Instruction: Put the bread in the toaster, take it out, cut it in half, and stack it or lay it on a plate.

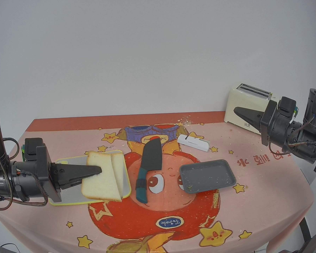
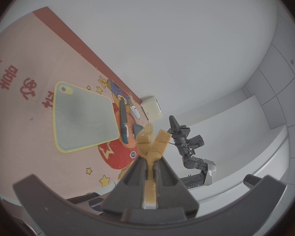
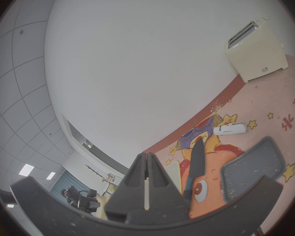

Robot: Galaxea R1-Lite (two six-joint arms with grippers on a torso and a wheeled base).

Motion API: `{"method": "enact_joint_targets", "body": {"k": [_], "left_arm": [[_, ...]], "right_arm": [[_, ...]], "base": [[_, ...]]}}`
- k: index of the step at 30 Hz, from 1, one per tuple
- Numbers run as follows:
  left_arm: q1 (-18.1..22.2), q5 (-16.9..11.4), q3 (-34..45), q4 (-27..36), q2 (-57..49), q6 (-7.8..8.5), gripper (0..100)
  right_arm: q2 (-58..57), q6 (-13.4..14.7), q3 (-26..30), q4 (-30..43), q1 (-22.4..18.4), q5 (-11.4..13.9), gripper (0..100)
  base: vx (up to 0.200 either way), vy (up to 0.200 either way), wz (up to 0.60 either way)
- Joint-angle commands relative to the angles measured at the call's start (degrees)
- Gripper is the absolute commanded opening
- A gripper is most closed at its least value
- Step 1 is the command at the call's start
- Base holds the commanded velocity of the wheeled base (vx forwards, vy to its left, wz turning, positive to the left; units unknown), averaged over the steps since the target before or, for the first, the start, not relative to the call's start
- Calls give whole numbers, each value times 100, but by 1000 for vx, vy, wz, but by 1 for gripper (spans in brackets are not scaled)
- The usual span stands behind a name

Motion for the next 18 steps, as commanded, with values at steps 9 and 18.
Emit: {"method": "enact_joint_targets", "body": {"k": [9, 18], "left_arm": [[-417, -27, -1591, -12, 2324, 75, 0], [-602, -1, -2602, -12, 4082, 84, 0]], "right_arm": [[30, -4, -112, -3, -379, 35, 0], [-58, 5, -165, -3, -379, 26, 0]], "base": [[0, -200, 0], [0, 0, 0]]}}
